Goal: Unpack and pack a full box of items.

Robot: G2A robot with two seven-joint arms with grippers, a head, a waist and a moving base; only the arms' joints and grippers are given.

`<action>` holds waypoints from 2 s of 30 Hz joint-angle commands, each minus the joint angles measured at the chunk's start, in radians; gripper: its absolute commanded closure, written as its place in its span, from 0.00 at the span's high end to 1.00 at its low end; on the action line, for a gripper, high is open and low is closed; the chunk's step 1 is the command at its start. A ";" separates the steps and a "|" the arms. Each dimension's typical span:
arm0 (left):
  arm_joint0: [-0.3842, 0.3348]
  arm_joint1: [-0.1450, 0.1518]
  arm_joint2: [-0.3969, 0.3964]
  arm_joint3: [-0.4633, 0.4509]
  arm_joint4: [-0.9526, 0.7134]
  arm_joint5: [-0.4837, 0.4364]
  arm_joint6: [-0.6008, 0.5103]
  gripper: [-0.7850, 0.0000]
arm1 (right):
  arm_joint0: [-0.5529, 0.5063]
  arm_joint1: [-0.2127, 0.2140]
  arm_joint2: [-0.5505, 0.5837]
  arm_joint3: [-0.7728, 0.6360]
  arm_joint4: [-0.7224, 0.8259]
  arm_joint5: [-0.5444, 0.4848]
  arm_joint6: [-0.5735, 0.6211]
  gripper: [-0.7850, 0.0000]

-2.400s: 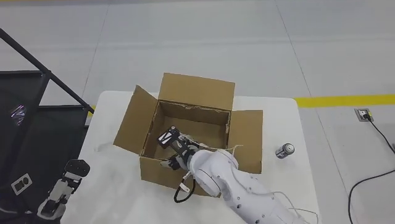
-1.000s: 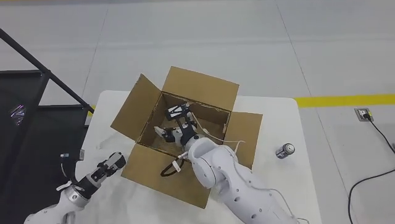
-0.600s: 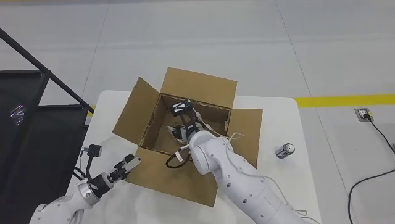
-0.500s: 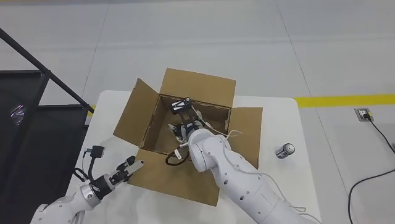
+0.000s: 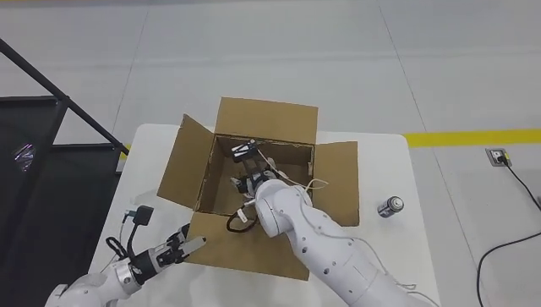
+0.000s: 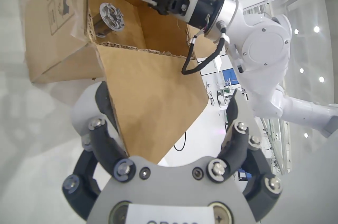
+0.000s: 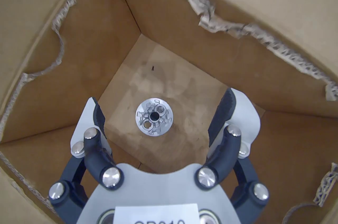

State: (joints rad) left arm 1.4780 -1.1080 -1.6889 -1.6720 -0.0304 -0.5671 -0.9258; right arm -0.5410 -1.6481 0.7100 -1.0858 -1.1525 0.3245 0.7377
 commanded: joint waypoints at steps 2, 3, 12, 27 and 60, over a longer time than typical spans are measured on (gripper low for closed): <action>0.008 0.004 -0.006 0.005 0.002 -0.006 0.006 1.00 | 0.028 -0.022 -0.028 0.054 0.002 0.012 0.049 1.00; 0.012 0.005 -0.012 0.009 0.000 -0.011 0.012 1.00 | 0.038 -0.030 -0.038 0.073 0.005 0.014 0.062 1.00; 0.076 0.015 -0.095 0.053 -0.106 -0.081 0.090 1.00 | 0.133 -0.117 -0.114 0.278 0.039 0.041 0.148 1.00; 0.115 0.023 -0.129 0.078 -0.165 -0.147 0.160 1.00 | 0.221 -0.231 -0.095 0.620 0.199 -0.037 -0.008 0.24; 0.058 0.047 -0.108 0.032 -0.145 -0.112 0.162 1.00 | -0.543 0.007 0.286 -0.931 -0.625 0.033 0.049 0.00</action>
State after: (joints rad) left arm 1.5358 -1.0617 -1.7878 -1.6400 -0.1685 -0.6746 -0.7728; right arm -1.0270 -1.6494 0.9536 -1.9101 -1.7364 0.3542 0.7948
